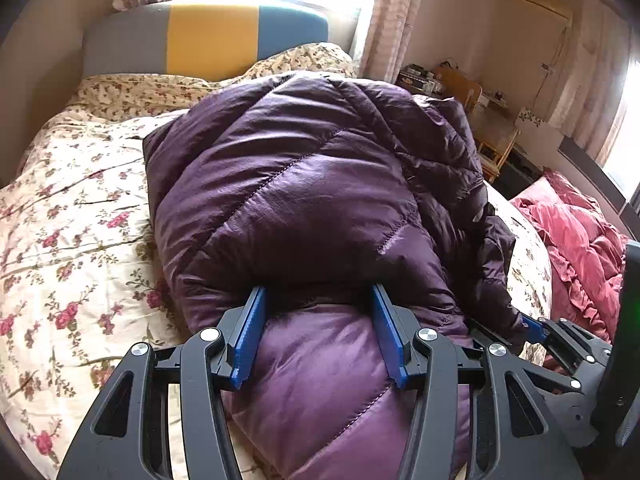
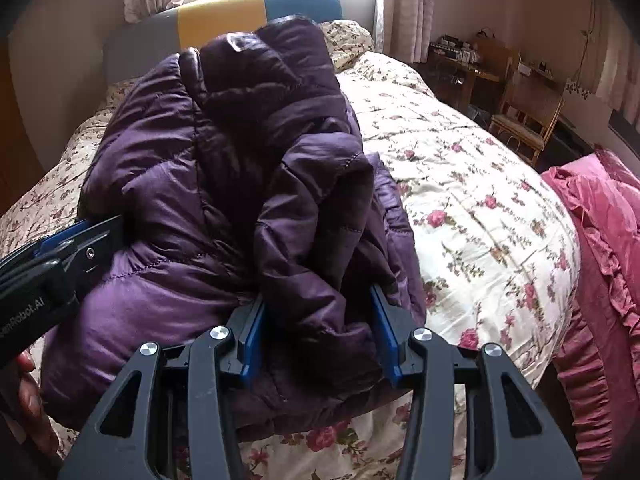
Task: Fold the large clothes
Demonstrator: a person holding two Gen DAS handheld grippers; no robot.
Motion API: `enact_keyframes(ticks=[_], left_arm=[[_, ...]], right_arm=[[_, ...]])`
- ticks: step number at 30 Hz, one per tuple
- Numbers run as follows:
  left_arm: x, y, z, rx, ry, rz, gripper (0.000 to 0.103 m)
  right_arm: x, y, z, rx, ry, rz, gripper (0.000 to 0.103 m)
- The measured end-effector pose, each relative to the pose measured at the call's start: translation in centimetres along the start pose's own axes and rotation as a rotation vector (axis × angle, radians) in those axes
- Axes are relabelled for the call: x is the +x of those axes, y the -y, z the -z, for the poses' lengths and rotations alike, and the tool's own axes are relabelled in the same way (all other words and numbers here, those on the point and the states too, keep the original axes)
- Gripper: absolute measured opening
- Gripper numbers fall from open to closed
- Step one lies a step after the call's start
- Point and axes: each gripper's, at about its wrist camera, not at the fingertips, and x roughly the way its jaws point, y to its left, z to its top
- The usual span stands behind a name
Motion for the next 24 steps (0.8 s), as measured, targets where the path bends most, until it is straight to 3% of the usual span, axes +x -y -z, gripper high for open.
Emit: enact_keyframes(ticks=[15,16,24], left_arm=[[-3.0,-1.4,-1.6,-0.041,0.077,-0.019,0.054],[-3.3,-1.7,-1.8,-0.05,0.087,-0.025,0.059],[-2.4,-4.9,-3.2,-0.123,0.075,-0.085,0.059]], right_arm=[[-4.3,-1.4,-2.8,-0.032,0.127,-0.014,0.055],[-4.4,-1.7,-3.1,-0.035,0.135,-0.013,0.055],[-2.4,-2.1,-5.6,-0.024,0.154,0.007,0.06]])
